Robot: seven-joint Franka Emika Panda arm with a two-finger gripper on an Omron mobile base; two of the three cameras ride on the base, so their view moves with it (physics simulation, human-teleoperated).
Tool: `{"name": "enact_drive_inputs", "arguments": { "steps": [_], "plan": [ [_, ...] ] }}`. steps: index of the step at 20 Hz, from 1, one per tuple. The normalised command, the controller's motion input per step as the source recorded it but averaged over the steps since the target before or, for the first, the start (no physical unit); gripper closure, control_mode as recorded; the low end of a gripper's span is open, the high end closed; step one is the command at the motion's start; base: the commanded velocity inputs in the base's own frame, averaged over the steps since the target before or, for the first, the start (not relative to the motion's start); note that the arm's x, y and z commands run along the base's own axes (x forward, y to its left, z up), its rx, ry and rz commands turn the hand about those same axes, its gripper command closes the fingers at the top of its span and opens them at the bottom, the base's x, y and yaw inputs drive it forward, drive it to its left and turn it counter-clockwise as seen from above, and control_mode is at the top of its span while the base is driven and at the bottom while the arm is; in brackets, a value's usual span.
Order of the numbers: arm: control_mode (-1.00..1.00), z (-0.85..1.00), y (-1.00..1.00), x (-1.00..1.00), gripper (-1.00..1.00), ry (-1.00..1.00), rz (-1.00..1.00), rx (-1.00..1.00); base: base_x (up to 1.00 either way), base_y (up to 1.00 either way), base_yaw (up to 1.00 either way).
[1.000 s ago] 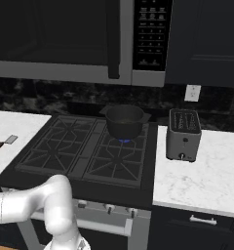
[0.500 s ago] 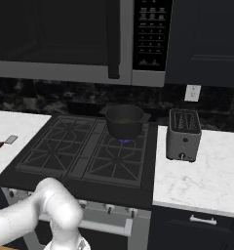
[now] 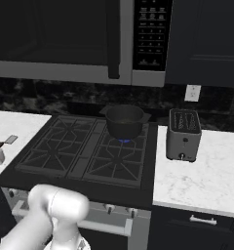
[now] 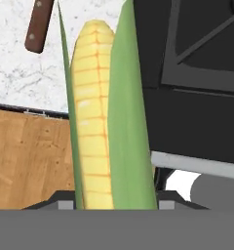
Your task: Put the corn and cucumber in the pot. Retrieve the spatula and lightly stir the vegetables in the pot.
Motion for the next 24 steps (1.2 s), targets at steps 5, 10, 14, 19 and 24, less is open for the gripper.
{"name": "enact_drive_inputs", "arguments": {
  "steps": [5,10,14,19,24],
  "plan": [
    [-1.00,0.04,-1.00,0.19,1.00,0.04,-0.07,0.23,0.00,0.00,0.00],
    [-1.00,0.06,-1.00,0.51,1.00,0.08,-0.10,0.37,0.00,0.00,0.00],
    [-1.00,0.19,-1.00,0.62,1.00,0.09,-0.13,0.44,0.00,0.00,0.00],
    [-1.00,0.63,-1.00,0.47,1.00,0.00,-0.20,0.40,0.00,0.00,0.00],
    [-1.00,0.69,-1.00,0.25,1.00,0.01,-0.19,0.40,0.00,0.00,0.00]
  ]
}}
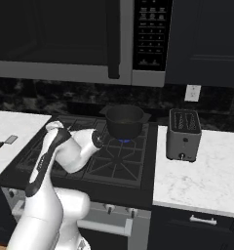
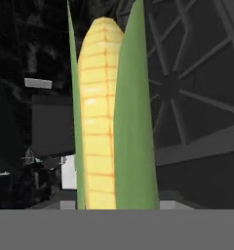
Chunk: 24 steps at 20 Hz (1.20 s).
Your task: Put the corn and cucumber in the pot. Retrieve the spatula and lightly stir the vegetables in the pot.
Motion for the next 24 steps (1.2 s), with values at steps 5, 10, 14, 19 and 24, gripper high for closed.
{"name": "enact_drive_inputs", "arguments": {
  "steps": [5,10,14,19,24],
  "plan": [
    [-1.00,0.42,-0.96,0.51,1.00,0.17,-0.23,0.39,0.00,0.00,0.00],
    [-1.00,0.64,-0.72,0.52,1.00,0.32,-0.28,0.31,0.00,0.00,0.00],
    [-1.00,0.66,-0.67,0.63,1.00,0.35,-0.23,0.32,0.00,0.00,0.00],
    [-1.00,-0.05,-0.81,0.90,1.00,0.42,-0.07,0.29,0.00,0.00,0.00],
    [-1.00,0.05,-0.37,0.29,1.00,0.07,0.05,0.15,0.00,0.00,0.00]
  ]
}}
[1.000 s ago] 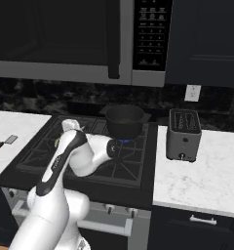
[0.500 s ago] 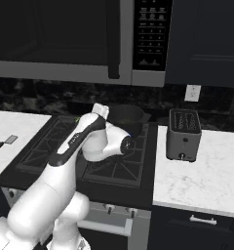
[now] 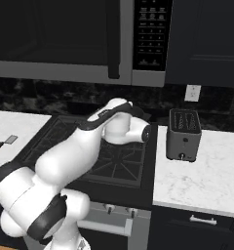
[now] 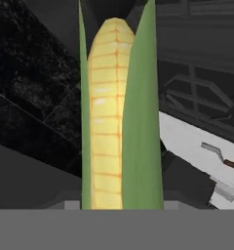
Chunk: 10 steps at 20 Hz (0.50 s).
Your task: Put the corn and cucumber in the pot. Retrieve the spatula and lightly stir the vegetables in the pot.
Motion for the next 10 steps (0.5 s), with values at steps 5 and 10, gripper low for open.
{"name": "enact_drive_inputs", "arguments": {
  "steps": [5,10],
  "plan": [
    [-1.00,-0.02,0.06,0.45,1.00,0.01,0.07,0.00,0.00,0.00,0.00],
    [-1.00,0.00,0.08,0.49,1.00,-0.01,0.07,0.00,0.00,0.00,0.00]
  ]
}}
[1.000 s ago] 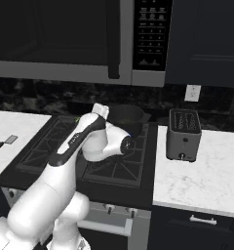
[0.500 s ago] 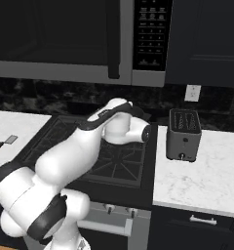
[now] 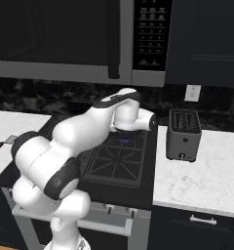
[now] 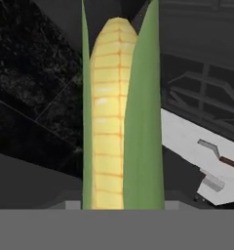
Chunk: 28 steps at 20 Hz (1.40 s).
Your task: Put the corn and cucumber in the pot. Retrieve the spatula and lightly stir the vegetables in the pot.
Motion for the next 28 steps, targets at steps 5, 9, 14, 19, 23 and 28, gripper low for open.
{"name": "enact_drive_inputs", "arguments": {
  "steps": [5,9,14,19,23,28],
  "plan": [
    [-1.00,-0.14,0.00,0.63,1.00,0.00,0.05,0.00,0.00,0.00,0.00],
    [-1.00,-0.26,0.00,0.69,1.00,0.00,0.00,0.00,0.00,0.00,0.00],
    [-1.00,-0.32,0.00,0.64,1.00,0.00,0.00,0.03,0.00,0.00,0.00],
    [-1.00,-0.32,-0.06,0.57,1.00,0.00,0.00,0.04,0.00,0.00,0.00],
    [-1.00,0.00,-0.20,0.45,1.00,0.00,0.00,0.11,0.00,0.00,0.00],
    [-1.00,-0.21,-0.08,0.58,1.00,0.01,0.00,0.09,0.00,0.00,0.00]
  ]
}}
